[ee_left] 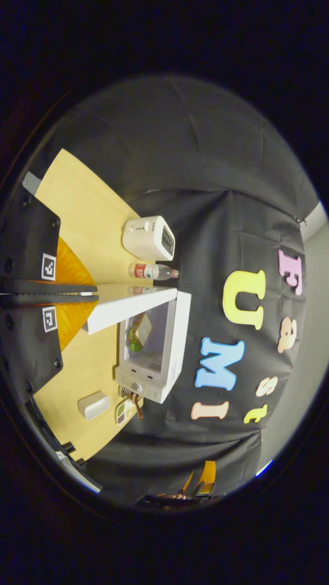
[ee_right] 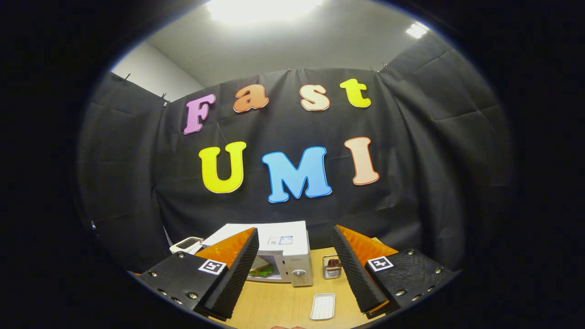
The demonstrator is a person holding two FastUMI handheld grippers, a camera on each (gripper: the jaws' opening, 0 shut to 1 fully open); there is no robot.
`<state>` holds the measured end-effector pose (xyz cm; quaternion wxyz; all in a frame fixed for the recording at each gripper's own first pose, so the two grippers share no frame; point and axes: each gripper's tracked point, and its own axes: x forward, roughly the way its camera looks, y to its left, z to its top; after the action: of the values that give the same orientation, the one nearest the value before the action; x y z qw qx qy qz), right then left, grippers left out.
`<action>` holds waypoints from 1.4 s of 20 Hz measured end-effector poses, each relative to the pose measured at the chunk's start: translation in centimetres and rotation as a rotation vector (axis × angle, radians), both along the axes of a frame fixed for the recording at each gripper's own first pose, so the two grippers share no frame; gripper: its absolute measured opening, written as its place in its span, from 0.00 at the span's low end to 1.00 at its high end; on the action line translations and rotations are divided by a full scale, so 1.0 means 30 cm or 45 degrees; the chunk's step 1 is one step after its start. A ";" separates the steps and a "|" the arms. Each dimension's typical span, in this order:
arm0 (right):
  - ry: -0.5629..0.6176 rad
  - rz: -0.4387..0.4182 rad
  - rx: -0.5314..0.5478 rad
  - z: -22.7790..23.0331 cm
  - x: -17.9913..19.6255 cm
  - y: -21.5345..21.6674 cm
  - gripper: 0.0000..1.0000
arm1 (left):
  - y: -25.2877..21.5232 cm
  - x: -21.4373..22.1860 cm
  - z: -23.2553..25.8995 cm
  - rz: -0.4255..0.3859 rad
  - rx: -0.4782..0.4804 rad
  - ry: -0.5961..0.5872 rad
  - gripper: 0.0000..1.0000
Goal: Open the microwave oven with the left hand, put the food in, and close the microwave oven.
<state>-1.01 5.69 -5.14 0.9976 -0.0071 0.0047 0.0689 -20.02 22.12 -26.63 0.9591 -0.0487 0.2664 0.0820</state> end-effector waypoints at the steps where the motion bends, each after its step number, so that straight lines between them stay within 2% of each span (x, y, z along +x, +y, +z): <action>1: 0.003 -0.006 0.002 0.001 0.005 -0.008 0.96 | -0.026 0.008 -0.012 -0.018 -0.005 0.009 0.07; 6: -0.009 -0.066 -0.006 0.014 0.023 -0.086 0.96 | -0.182 0.088 -0.042 -0.149 -0.015 0.033 0.07; 11: -0.036 -0.092 -0.002 0.047 0.037 -0.138 0.96 | -0.304 0.174 -0.068 -0.231 -0.042 0.046 0.07; 17: -0.054 -0.085 -0.073 0.072 0.066 -0.181 0.96 | -0.414 0.286 -0.103 -0.288 -0.045 0.068 0.07; 28: -0.057 -0.127 -0.078 0.107 0.159 -0.320 0.96 | -0.605 0.526 -0.141 -0.386 -0.053 0.060 0.07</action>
<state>3.75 -3.91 -1.92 0.9989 -0.0389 -0.0153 0.0188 -4.23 3.98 -30.85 0.9528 -0.0258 0.2948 -0.0682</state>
